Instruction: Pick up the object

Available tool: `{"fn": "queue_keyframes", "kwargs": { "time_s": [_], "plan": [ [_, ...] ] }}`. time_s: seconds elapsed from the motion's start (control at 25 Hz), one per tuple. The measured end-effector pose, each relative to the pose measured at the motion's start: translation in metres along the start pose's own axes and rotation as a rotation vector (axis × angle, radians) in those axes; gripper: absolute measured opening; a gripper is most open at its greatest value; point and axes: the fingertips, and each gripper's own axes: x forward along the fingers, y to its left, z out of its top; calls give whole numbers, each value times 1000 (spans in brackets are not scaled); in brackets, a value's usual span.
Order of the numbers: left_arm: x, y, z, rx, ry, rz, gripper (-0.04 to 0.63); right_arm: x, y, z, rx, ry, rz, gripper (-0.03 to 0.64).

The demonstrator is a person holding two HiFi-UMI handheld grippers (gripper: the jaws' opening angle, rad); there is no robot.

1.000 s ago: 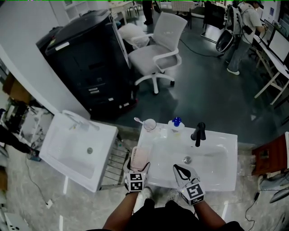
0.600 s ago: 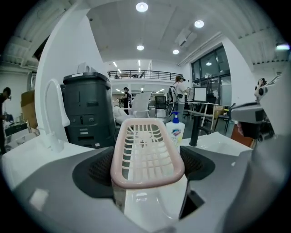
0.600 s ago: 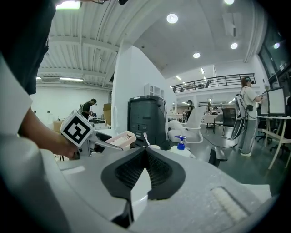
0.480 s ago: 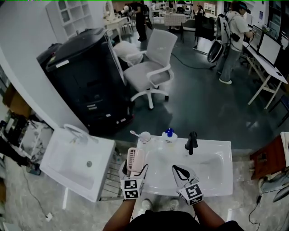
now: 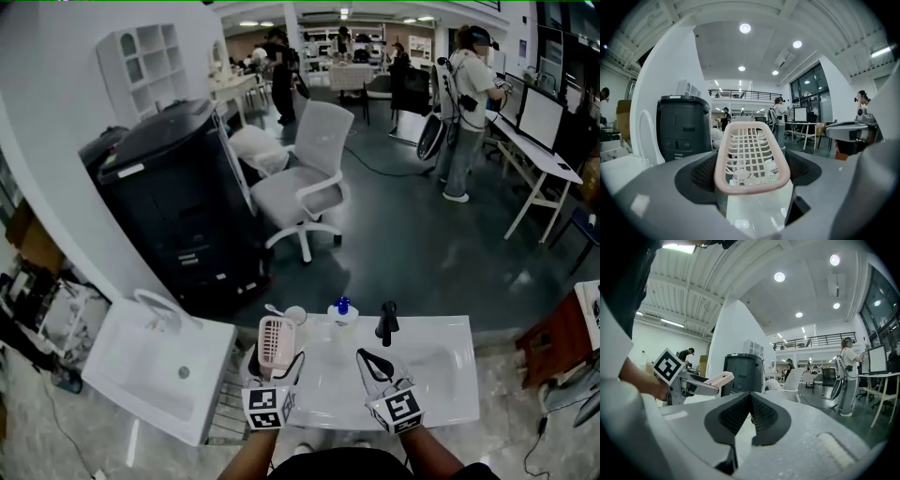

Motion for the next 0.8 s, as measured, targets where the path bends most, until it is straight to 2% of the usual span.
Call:
{"fn": "queue_keyframes", "kwargs": {
  "time_s": [0.36, 0.8],
  "plan": [
    [2, -13, 25, 18, -63, -39, 471, 0, -14, 28, -42, -71, -41, 3],
    [15, -22, 25, 23, -69, -70, 471, 0, -27, 32, -54, -79, -72, 2]
  ]
}}
